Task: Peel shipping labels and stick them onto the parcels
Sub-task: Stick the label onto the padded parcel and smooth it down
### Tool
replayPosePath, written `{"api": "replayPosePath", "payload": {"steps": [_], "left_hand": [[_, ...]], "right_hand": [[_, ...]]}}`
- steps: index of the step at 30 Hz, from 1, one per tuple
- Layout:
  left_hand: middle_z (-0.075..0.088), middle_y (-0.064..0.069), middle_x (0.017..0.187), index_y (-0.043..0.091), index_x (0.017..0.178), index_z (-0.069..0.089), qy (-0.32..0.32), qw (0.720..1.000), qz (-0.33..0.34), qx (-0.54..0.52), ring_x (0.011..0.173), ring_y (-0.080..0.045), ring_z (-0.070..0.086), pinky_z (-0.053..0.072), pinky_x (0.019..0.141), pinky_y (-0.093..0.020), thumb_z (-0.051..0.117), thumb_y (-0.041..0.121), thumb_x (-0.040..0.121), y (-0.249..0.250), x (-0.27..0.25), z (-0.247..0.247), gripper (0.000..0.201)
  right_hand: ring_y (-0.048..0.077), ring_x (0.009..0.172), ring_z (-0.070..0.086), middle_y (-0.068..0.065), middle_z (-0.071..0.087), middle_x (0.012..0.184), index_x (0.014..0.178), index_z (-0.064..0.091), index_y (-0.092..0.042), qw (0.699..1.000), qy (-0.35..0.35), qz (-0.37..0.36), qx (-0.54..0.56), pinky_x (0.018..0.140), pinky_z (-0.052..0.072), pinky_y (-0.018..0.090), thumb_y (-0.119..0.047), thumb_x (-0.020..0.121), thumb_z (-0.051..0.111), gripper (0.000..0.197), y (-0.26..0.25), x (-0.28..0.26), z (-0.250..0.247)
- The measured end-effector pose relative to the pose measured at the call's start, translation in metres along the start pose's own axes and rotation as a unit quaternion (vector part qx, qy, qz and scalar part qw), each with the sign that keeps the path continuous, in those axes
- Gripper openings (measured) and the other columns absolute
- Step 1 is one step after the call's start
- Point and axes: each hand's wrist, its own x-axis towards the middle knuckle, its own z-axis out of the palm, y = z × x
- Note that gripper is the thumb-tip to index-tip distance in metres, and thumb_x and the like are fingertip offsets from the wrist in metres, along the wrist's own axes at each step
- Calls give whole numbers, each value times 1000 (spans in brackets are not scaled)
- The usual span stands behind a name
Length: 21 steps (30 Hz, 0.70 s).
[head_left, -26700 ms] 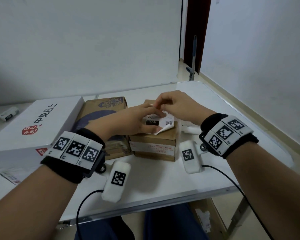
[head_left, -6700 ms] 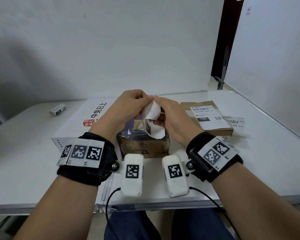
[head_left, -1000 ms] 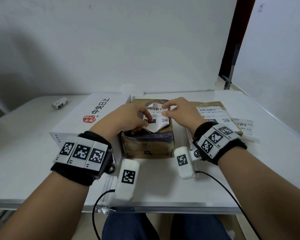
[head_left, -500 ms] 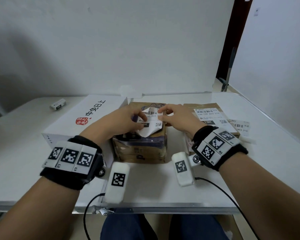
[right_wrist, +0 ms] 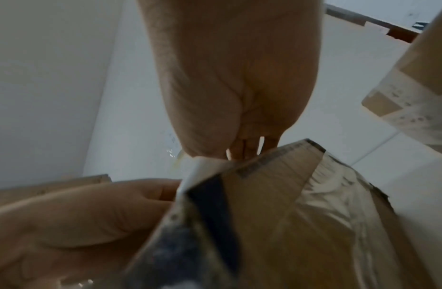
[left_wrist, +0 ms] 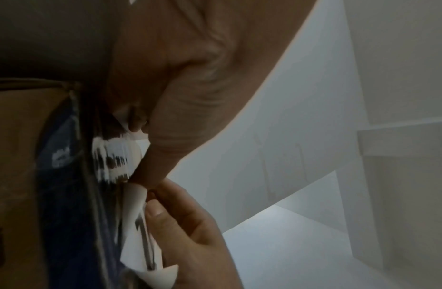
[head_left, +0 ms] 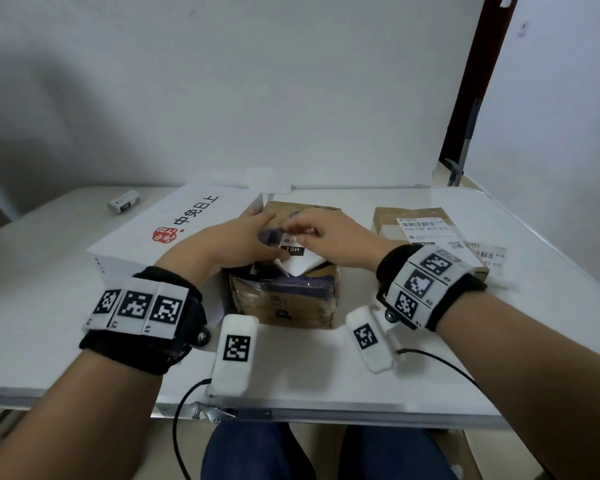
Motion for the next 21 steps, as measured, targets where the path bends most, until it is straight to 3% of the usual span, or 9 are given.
{"api": "replayPosePath", "payload": {"steps": [1, 3, 6, 8, 12, 14, 16, 18, 21], "left_hand": [[7, 0, 162, 26, 153, 9, -10, 1000, -15, -2, 145, -19, 20, 19, 113, -32, 65, 49, 84, -2, 2, 0, 92], [19, -5, 160, 30, 153, 2, -26, 999, -32, -25, 144, -21, 24, 24, 109, -30, 66, 54, 80, -6, 4, 0, 100], [33, -2, 154, 25, 154, 8, -33, 997, -32, -55, 138, -19, 34, 24, 96, -22, 68, 51, 80, -6, 2, -1, 98], [35, 1, 153, 23, 154, 12, -32, 997, -31, -65, 136, -17, 35, 23, 93, -20, 68, 50, 80, -6, -1, -2, 96], [51, 8, 135, 23, 149, 24, -44, 993, -21, -105, 115, -11, 49, 36, 87, -18, 73, 48, 76, -8, -1, -2, 91], [57, 5, 127, 21, 145, 31, -46, 994, -18, -102, 109, -12, 55, 40, 86, -18, 73, 45, 78, -6, -2, -2, 82], [63, 5, 112, 19, 140, 38, -50, 991, -16, -126, 94, -8, 59, 44, 73, -6, 73, 38, 80, -4, -3, -3, 72], [61, 9, 100, 21, 133, 43, -58, 988, -17, -142, 88, -6, 57, 41, 58, 3, 73, 33, 81, -1, -5, -4, 61], [53, 18, 89, 29, 126, 44, -55, 987, -25, -146, 88, -6, 55, 36, 52, 6, 72, 32, 83, 0, -7, -4, 51]], "right_hand": [[14, 129, 45, 2, 51, 142, 138, 51, -15, 999, -22, 1, -30, 104, 31, 20, -19, 99, 47, 39, 2, 4, 0], [16, 144, 26, 1, 31, 156, 149, 33, -15, 992, -77, 7, -99, 115, 20, 27, -26, 102, 38, 48, 7, 9, 3], [15, 150, 0, -2, 3, 163, 154, 10, -19, 978, -133, 28, -158, 122, 3, 39, -40, 104, 23, 56, 11, 10, 8], [17, 150, -8, -3, -7, 163, 154, 1, -22, 971, -149, 45, -183, 121, -3, 43, -44, 103, 17, 58, 9, 7, 10], [16, 149, -13, -5, -15, 161, 154, -6, -23, 965, -162, 81, -192, 121, -7, 44, -48, 102, 13, 61, 5, 3, 12], [16, 149, -13, -5, -14, 162, 154, -7, -23, 964, -158, 91, -192, 121, -6, 45, -47, 103, 12, 60, 6, 6, 11], [16, 149, -11, -5, -13, 162, 154, -6, -22, 962, -158, 102, -196, 121, -5, 46, -44, 103, 12, 59, 8, 12, 10], [16, 150, -10, -6, -12, 162, 154, -6, -22, 960, -161, 112, -199, 121, -4, 47, -44, 103, 11, 58, 11, 16, 8], [19, 150, -8, -5, -11, 162, 154, -5, -21, 959, -149, 133, -200, 120, -2, 50, -42, 103, 12, 58, 16, 21, 6]]}}
